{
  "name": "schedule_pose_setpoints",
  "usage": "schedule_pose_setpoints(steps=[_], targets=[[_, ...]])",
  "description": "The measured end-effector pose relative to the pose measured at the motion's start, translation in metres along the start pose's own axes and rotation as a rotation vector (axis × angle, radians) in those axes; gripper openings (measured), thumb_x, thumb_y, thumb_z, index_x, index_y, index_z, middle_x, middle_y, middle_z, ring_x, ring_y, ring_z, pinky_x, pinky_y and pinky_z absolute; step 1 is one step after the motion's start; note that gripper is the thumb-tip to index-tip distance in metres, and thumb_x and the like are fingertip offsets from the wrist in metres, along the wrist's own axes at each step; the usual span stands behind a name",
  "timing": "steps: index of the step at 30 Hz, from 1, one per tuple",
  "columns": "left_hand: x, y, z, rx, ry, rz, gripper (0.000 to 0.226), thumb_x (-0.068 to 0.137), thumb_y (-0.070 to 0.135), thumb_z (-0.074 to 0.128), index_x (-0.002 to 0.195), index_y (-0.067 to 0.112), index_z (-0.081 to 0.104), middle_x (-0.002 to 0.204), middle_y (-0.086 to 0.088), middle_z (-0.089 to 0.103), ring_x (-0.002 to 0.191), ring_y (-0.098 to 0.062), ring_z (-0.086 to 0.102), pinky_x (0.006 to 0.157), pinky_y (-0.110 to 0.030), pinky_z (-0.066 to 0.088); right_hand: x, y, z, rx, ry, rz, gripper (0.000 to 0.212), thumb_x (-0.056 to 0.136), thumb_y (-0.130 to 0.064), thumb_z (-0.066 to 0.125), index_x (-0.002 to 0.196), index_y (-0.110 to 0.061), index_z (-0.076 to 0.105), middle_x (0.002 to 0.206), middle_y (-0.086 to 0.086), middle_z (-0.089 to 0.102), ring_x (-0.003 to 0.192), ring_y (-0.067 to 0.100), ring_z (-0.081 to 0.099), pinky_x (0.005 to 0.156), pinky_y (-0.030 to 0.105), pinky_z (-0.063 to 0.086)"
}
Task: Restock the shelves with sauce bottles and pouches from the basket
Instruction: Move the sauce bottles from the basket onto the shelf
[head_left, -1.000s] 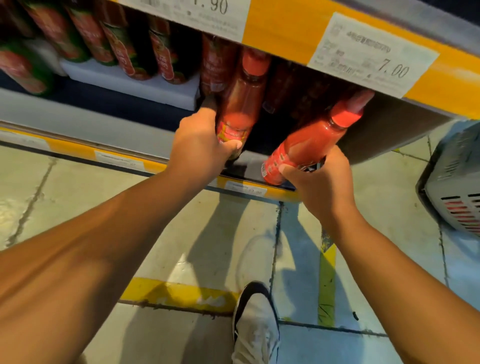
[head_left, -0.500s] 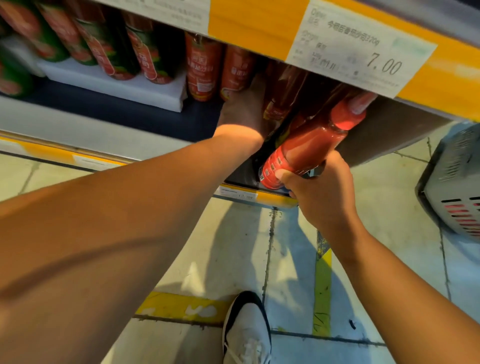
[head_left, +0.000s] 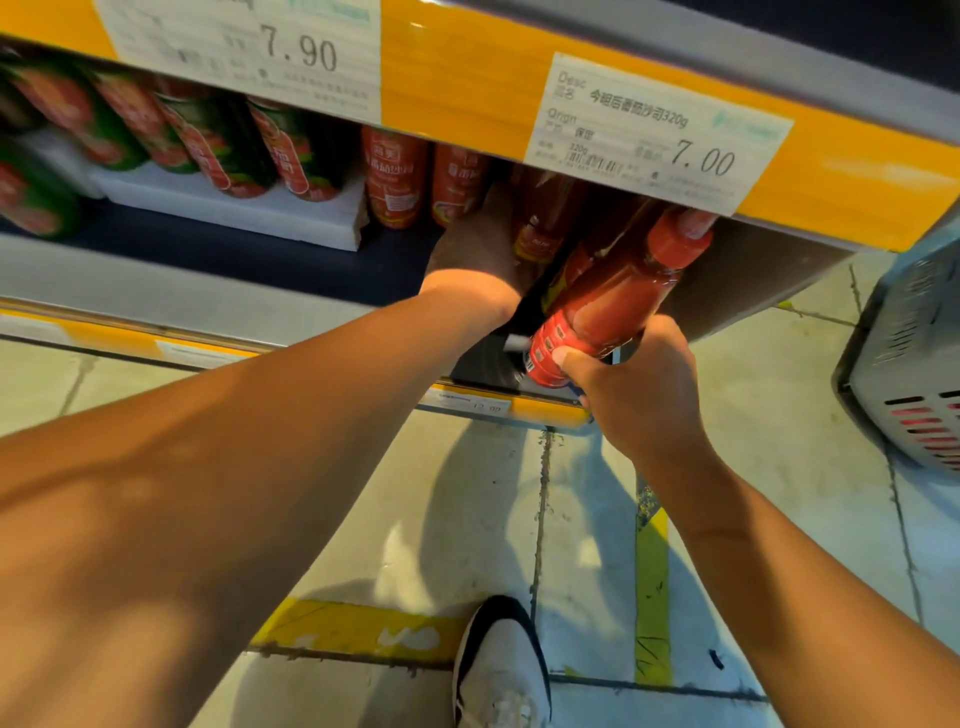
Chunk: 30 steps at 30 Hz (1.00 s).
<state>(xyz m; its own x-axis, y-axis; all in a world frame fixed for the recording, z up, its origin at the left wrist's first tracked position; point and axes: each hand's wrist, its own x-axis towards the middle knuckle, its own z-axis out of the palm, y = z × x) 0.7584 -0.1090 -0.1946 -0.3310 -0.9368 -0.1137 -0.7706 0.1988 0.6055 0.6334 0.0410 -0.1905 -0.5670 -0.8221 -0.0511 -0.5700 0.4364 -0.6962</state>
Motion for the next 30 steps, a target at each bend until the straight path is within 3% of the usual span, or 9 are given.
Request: schedule_pose_setpoints(steps=[4, 7, 11, 18, 21, 25, 30], targets=[[-0.017, -0.016, -0.006, -0.067, -0.050, -0.051, 0.050, 0.093, 0.028, 0.071, 0.140, 0.026, 0.053, 0.135, -0.006, 0.065, 0.121, -0.031, 0.063, 0.091, -0.035, 0.049, -0.004, -0.004, 0.000, -0.027, 0.033, -0.031, 0.051, 0.070, -0.040, 0.092, 0.100, -0.028, 0.053, 0.083, -0.026, 0.054, 0.074, -0.002, 0.057, 0.063, 0.006, 0.036], [-0.047, -0.035, -0.013, -0.210, -0.045, -0.141, 0.053, 0.091, 0.022, 0.071, 0.140, 0.030, 0.053, 0.126, 0.000, 0.065, 0.104, -0.021, 0.061, 0.082, -0.029, 0.045, -0.006, -0.007, 0.003, -0.031, 0.058, -0.097, 0.049, 0.070, -0.037, 0.094, 0.098, -0.020, 0.057, 0.088, -0.012, 0.059, 0.076, 0.009, 0.057, 0.066, 0.006, 0.037], [-0.090, -0.060, -0.030, -0.310, -0.098, -0.101, 0.045, 0.093, 0.015, 0.071, 0.135, 0.026, 0.057, 0.119, 0.006, 0.064, 0.111, -0.014, 0.064, 0.092, -0.031, 0.052, -0.003, -0.014, 0.013, -0.021, 0.035, -0.045, 0.049, 0.069, -0.041, 0.093, 0.093, -0.013, 0.061, 0.088, -0.003, 0.064, 0.077, 0.016, 0.061, 0.064, 0.017, 0.042], [-0.135, -0.086, -0.061, -0.266, -0.113, -0.098, 0.033, 0.093, 0.013, 0.073, 0.117, 0.034, 0.063, 0.107, 0.018, 0.066, 0.102, 0.001, 0.065, 0.090, -0.027, 0.052, 0.006, -0.022, 0.024, 0.032, 0.040, 0.006, 0.042, 0.072, -0.037, 0.090, 0.074, -0.017, 0.053, 0.072, -0.002, 0.058, 0.063, 0.011, 0.054, 0.054, 0.012, 0.037], [-0.141, -0.088, -0.070, -0.276, -0.098, -0.093, 0.032, 0.094, 0.012, 0.073, 0.116, 0.033, 0.064, 0.106, 0.018, 0.068, 0.102, 0.001, 0.065, 0.089, -0.026, 0.052, 0.005, -0.023, 0.029, 0.068, 0.070, 0.021, 0.044, 0.075, -0.035, 0.088, 0.065, -0.022, 0.047, 0.064, -0.009, 0.048, 0.058, 0.006, 0.047, 0.050, 0.010, 0.031], [-0.152, -0.092, -0.076, -0.237, -0.111, -0.080, 0.029, 0.096, 0.017, 0.073, 0.115, 0.036, 0.062, 0.107, 0.021, 0.066, 0.102, 0.006, 0.063, 0.084, -0.015, 0.047, 0.012, -0.024, 0.032, 0.057, 0.069, 0.033, 0.049, 0.079, -0.035, 0.088, 0.061, -0.022, 0.044, 0.061, -0.012, 0.041, 0.056, 0.005, 0.043, 0.049, 0.004, 0.035], [-0.161, -0.088, -0.073, -0.189, -0.133, -0.076, 0.030, 0.097, 0.020, 0.071, 0.122, 0.034, 0.061, 0.118, 0.013, 0.065, 0.112, -0.007, 0.062, 0.095, -0.028, 0.054, 0.019, -0.025, 0.033, 0.031, 0.005, 0.105, 0.044, 0.079, -0.041, 0.087, 0.067, -0.019, 0.051, 0.061, -0.013, 0.043, 0.055, 0.003, 0.043, 0.043, 0.009, 0.033]])
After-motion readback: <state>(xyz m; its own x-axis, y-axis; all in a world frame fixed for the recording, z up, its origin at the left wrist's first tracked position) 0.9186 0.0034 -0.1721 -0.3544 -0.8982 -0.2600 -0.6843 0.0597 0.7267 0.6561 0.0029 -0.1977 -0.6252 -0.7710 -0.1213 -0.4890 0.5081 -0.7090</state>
